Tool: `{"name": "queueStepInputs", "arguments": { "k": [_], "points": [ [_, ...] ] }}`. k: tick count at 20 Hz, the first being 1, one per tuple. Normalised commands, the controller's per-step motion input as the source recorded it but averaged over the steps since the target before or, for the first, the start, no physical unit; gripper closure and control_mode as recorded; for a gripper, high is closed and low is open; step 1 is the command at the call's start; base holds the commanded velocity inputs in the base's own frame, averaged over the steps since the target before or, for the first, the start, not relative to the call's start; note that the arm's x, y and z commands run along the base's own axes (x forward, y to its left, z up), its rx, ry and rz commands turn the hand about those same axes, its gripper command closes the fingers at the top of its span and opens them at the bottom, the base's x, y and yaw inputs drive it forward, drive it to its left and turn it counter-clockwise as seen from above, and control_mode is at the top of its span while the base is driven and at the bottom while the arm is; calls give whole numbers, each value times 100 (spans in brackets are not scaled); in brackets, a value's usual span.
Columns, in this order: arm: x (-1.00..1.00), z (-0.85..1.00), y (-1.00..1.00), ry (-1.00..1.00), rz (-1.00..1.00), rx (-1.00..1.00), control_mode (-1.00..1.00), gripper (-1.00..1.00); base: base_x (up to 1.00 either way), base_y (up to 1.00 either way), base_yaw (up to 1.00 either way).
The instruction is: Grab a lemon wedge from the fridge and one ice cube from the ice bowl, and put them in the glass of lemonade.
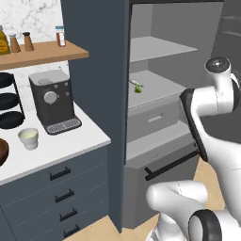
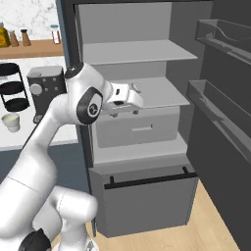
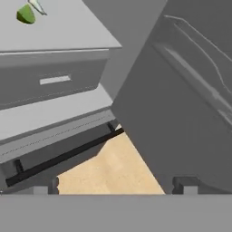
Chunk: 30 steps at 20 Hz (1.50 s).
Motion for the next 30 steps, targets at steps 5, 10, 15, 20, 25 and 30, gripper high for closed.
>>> {"name": "queueStepInputs", "arguments": {
  "k": [5, 10, 15, 20, 25, 30],
  "points": [
    [-6, -27, 77, 25, 37, 26, -100, -100, 0, 0, 0],
    [-81, 1, 41, 8, 21, 9, -100, -100, 0, 0, 0],
    [-100, 9, 20, 0, 4, 11, -100, -100, 0, 0, 0],
    [-75, 25, 52, 6, 0, 7, -100, -100, 0, 0, 0],
    [-42, 21, 45, 14, -7, 1, -100, -100, 0, 0, 0],
    [-5, -2, -2, 0, -2, 1, -100, -100, 0, 0, 0]
  ]
}}
